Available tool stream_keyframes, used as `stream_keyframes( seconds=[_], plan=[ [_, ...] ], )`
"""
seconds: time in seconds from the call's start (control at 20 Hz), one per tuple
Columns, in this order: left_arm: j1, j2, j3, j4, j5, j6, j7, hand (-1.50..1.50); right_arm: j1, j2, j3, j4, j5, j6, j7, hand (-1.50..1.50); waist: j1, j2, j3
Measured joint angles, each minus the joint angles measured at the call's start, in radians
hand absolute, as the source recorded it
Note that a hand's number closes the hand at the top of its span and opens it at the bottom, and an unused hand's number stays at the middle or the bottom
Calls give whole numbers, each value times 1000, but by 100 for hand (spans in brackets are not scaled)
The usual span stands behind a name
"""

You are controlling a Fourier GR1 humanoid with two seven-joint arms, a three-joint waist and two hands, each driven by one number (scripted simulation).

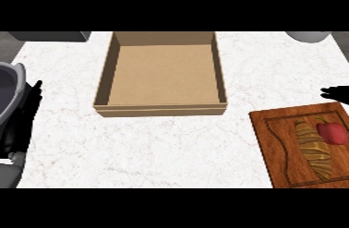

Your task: Pick the bell pepper from the cutting board and place it in the cardboard box

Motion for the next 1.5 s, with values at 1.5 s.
stream_keyframes(
  seconds=[1.5],
  plan=[
    [43, -89, 164, -59, -138, -119, 43, 0, 118, 138, -78, -213, 212, 81, 61, -150, -23, -5, -1]
  ],
)
